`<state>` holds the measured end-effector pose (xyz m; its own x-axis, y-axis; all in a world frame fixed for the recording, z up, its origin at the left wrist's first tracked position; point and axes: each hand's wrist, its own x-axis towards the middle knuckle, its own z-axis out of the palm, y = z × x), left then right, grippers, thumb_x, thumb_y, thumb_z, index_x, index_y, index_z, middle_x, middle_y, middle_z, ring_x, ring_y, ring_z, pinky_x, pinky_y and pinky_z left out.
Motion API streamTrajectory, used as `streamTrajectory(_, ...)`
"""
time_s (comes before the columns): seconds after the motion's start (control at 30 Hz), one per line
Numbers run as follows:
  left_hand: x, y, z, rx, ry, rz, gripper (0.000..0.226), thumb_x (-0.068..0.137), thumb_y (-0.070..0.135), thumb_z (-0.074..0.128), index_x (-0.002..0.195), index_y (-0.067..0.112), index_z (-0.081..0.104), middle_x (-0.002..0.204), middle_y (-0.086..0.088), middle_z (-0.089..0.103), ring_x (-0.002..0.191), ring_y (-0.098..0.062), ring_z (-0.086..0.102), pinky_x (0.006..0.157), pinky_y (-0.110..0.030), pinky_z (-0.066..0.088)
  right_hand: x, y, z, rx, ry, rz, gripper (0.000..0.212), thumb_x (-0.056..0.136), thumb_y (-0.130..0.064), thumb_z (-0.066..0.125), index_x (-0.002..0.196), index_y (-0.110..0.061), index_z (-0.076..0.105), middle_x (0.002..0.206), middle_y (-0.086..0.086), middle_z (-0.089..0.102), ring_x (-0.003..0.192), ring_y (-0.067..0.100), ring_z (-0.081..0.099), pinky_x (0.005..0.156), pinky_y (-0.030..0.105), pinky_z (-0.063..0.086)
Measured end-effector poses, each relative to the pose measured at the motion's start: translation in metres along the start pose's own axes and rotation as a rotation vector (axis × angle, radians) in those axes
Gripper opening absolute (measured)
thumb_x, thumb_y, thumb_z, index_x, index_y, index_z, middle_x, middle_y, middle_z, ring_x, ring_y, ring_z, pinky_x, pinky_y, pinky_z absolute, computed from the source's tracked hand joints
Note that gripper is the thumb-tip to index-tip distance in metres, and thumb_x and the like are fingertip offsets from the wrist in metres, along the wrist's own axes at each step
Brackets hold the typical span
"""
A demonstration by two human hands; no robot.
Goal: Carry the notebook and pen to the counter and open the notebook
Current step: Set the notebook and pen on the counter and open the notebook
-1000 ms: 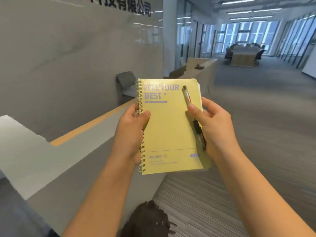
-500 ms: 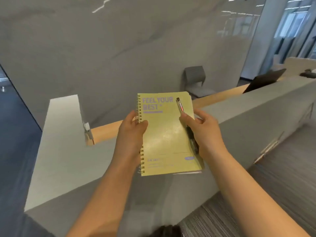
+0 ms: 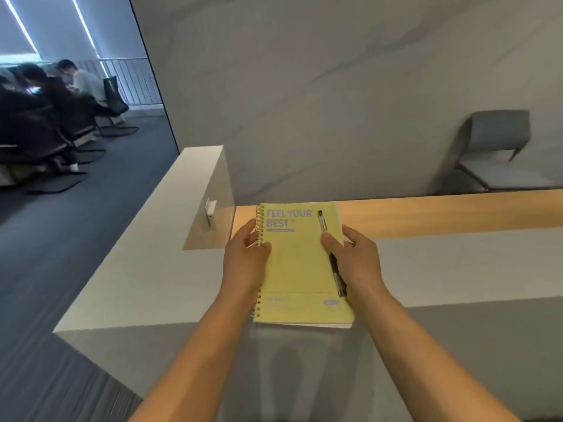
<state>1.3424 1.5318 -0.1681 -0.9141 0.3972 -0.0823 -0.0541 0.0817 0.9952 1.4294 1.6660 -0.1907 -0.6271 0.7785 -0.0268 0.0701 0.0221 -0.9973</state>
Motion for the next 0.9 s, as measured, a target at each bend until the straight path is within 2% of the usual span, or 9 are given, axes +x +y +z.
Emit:
streamTrajectory(0.07,0.009,-0.009,0.006,0.069,0.018,-0.005,0.054,0.077,0.009,0.051,0.125,0.034,0.056,0.121,0.000,0.066,0.110,-0.023,0.063,0.089,-0.049,0.053,0.014,0.010,-0.001,-0.079,-0.008,-0.013,0.010,0.084,-0.032,0.064,0.092,-0.034,0.070,0.090,-0.004,0.077,0.082,0.019,0.073,0.081,0.041,0.056)
streamTrajectory(0.17,0.020,-0.022,0.013,0.183,0.028,0.015,0.052,0.081,0.006,0.050,0.128,0.028,0.055,0.118,0.002,0.068,0.109,-0.020,0.063,0.092,-0.043,0.052,0.028,0.020,-0.003,-0.249,-0.012,-0.055,0.021,0.087,-0.035,0.061,0.105,-0.028,0.070,0.096,-0.008,0.073,0.086,0.014,0.066,0.070,0.028,0.048)
streamTrajectory(0.27,0.028,-0.034,0.016,0.336,0.044,0.051,0.051,0.084,0.004,0.050,0.131,0.025,0.052,0.121,0.005,0.066,0.109,-0.018,0.061,0.095,-0.037,0.048,0.038,0.028,-0.001,-0.446,0.014,-0.094,0.025,0.086,-0.038,0.058,0.102,-0.023,0.070,0.091,-0.001,0.072,0.085,0.021,0.064,0.070,0.032,0.049)
streamTrajectory(0.33,0.032,-0.041,0.016,0.473,0.049,0.110,0.049,0.084,0.005,0.050,0.130,0.022,0.052,0.115,0.008,0.064,0.104,-0.017,0.058,0.086,-0.029,0.044,0.040,0.032,0.001,-0.586,0.035,-0.102,0.026,0.085,-0.043,0.055,0.097,-0.024,0.068,0.091,-0.001,0.069,0.086,0.021,0.062,0.070,0.033,0.049)
streamTrajectory(0.4,0.033,-0.046,0.016,0.618,0.048,0.167,0.047,0.084,0.007,0.050,0.129,0.021,0.050,0.109,0.004,0.065,0.100,-0.023,0.057,0.080,-0.031,0.043,0.041,0.034,0.003,-0.721,0.052,-0.097,0.028,0.084,-0.046,0.053,0.094,-0.023,0.065,0.090,-0.001,0.067,0.089,0.022,0.060,0.068,0.033,0.049)
streamTrajectory(0.5,0.033,-0.052,0.014,0.758,0.018,0.145,0.050,0.087,0.012,0.048,0.136,0.017,0.045,0.117,-0.005,0.064,0.110,-0.031,0.052,0.095,-0.038,0.040,0.038,0.034,0.004,-0.866,0.075,-0.095,0.035,0.082,-0.050,0.052,0.095,-0.021,0.065,0.091,0.003,0.065,0.093,0.026,0.059,0.067,0.033,0.049)
streamTrajectory(0.63,0.032,-0.052,0.014,0.847,-0.001,0.150,0.041,0.087,0.009,0.048,0.128,0.009,0.052,0.135,-0.014,0.054,0.126,-0.036,0.042,0.106,-0.036,0.029,0.033,0.030,0.007,-0.922,0.087,-0.097,0.038,0.083,-0.050,0.054,0.095,-0.017,0.066,0.094,0.006,0.062,0.097,0.027,0.057,0.063,0.030,0.042)
streamTrajectory(0.73,0.027,-0.044,0.015,0.850,-0.012,0.111,0.049,0.092,0.010,0.043,0.141,0.013,0.039,0.153,-0.010,0.033,0.138,-0.031,0.024,0.110,-0.028,0.015,0.029,0.025,0.006,-0.943,0.087,-0.101,0.037,0.084,-0.048,0.056,0.099,-0.016,0.066,0.104,0.006,0.058,0.102,0.027,0.055,0.064,0.030,0.039)
streamTrajectory(0.9,0.022,-0.040,0.018,0.853,-0.006,0.139,0.050,0.094,0.008,0.039,0.143,0.015,0.036,0.155,-0.006,0.028,0.140,-0.029,0.020,0.111,-0.028,0.017,0.023,0.022,0.007,-0.877,0.097,-0.100,0.040,0.085,-0.044,0.058,0.119,-0.022,0.058,0.115,0.002,0.055,0.111,0.022,0.051,0.070,0.028,0.036)
